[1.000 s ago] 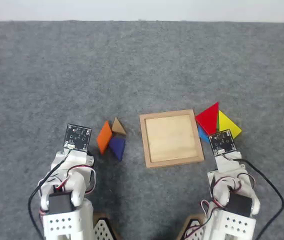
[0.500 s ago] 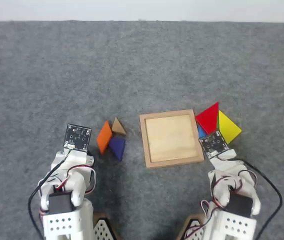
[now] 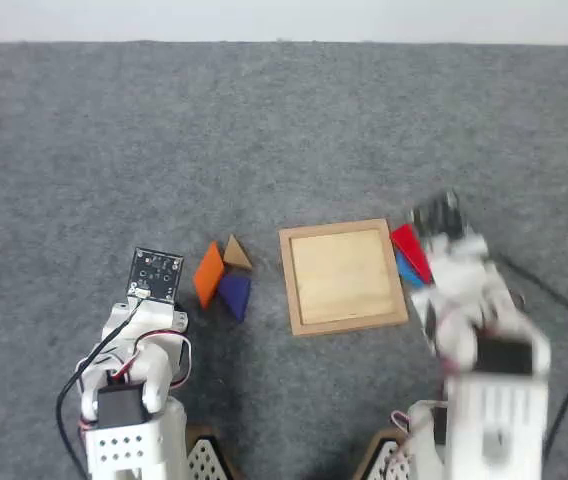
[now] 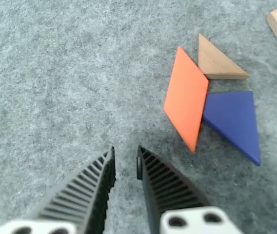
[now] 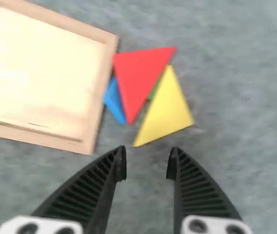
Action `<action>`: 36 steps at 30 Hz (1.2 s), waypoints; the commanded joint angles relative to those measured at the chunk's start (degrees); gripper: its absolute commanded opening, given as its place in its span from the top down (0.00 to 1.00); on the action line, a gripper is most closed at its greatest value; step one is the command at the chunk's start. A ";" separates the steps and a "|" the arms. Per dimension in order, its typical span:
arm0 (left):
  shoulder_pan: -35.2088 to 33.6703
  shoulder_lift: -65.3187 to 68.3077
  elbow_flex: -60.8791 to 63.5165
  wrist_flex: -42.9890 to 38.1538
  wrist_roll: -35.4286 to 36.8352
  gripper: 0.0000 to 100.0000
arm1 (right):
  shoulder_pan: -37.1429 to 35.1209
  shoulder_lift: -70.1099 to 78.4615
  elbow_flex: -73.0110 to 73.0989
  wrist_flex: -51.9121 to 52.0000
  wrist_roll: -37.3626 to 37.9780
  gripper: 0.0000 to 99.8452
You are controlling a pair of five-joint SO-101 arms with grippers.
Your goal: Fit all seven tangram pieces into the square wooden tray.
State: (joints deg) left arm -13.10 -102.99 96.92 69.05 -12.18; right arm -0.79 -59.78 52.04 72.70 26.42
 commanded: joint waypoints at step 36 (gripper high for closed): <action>-0.26 0.00 -0.40 0.62 -0.26 0.93 | 2.42 82.86 -48.00 -6.55 -19.60 0.73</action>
State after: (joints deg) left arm -13.10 -102.99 96.92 69.05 -12.18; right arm -0.53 23.12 4.22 64.88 5.93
